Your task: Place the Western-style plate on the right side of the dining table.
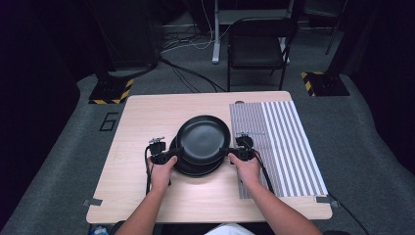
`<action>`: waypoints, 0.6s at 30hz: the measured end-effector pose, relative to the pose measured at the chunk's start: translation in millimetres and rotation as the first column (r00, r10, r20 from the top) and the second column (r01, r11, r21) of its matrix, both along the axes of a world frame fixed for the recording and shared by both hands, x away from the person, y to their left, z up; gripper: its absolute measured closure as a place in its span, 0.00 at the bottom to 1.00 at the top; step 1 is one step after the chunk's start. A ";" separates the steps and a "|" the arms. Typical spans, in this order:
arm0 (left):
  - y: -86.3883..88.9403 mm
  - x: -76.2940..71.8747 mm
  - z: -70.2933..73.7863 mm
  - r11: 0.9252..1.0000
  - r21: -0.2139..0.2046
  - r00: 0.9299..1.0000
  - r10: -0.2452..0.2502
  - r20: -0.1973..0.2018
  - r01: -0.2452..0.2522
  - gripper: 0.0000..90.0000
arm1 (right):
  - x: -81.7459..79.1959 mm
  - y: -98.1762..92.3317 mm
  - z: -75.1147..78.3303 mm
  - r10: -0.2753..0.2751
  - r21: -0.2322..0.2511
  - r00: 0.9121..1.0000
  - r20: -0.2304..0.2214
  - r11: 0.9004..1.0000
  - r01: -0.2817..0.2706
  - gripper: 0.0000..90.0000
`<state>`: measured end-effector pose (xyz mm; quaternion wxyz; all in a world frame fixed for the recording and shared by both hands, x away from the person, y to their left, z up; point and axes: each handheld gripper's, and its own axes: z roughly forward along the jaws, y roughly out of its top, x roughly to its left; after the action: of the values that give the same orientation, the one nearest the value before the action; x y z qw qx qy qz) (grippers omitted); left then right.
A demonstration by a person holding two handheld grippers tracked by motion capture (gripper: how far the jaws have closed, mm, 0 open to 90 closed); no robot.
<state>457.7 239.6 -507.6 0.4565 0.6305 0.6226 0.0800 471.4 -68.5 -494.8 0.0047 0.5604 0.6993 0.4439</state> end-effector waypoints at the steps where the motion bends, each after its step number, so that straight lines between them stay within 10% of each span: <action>1: 0.0 -0.2 0.2 1.000 0.000 1.000 0.000 -0.002 0.000 0.74 | 0.5 0.1 -0.2 0.000 -0.001 1.000 0.004 1.000 0.000 0.72; 18: -1.3 -6.8 13.4 0.999 0.036 0.999 -0.031 0.017 0.030 0.73 | -3.2 -3.6 5.2 0.015 0.010 0.999 0.032 1.000 -0.016 0.72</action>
<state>450.9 238.2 -494.2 0.4518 0.6471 0.6075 0.0896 468.1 -72.1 -489.6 0.0095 0.5479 0.7012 0.4562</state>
